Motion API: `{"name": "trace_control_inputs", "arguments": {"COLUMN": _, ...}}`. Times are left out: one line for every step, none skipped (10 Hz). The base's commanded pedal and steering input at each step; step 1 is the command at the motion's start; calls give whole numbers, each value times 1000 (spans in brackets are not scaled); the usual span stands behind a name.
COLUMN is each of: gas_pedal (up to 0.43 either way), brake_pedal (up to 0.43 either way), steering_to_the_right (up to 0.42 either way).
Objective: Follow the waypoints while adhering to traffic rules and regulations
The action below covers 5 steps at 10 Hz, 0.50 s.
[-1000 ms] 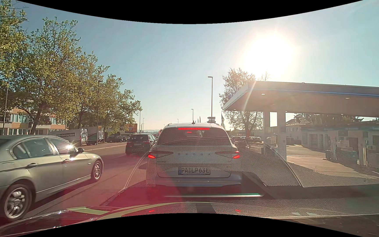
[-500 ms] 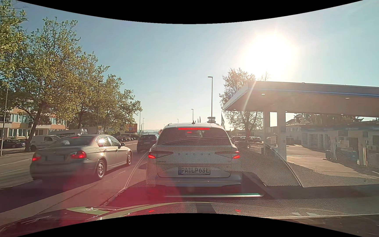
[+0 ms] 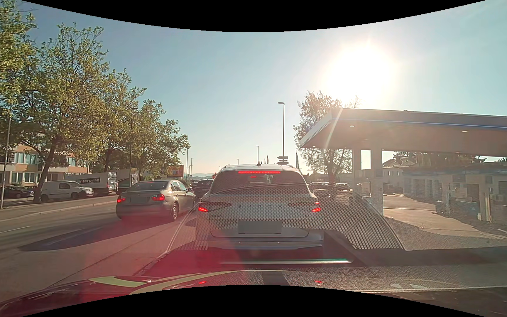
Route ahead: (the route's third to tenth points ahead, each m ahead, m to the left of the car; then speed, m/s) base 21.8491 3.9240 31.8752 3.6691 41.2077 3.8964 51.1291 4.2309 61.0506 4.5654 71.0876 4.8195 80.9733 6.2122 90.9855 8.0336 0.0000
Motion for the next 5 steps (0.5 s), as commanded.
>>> {"name": "trace_control_inputs", "arguments": {"gas_pedal": 0, "brake_pedal": 244, "steering_to_the_right": -7}}
{"name": "trace_control_inputs", "arguments": {"gas_pedal": 0, "brake_pedal": 244, "steering_to_the_right": -7}}
{"name": "trace_control_inputs", "arguments": {"gas_pedal": 0, "brake_pedal": 244, "steering_to_the_right": -7}}
{"name": "trace_control_inputs", "arguments": {"gas_pedal": 0, "brake_pedal": 244, "steering_to_the_right": -7}}
{"name": "trace_control_inputs", "arguments": {"gas_pedal": 0, "brake_pedal": 244, "steering_to_the_right": -7}}
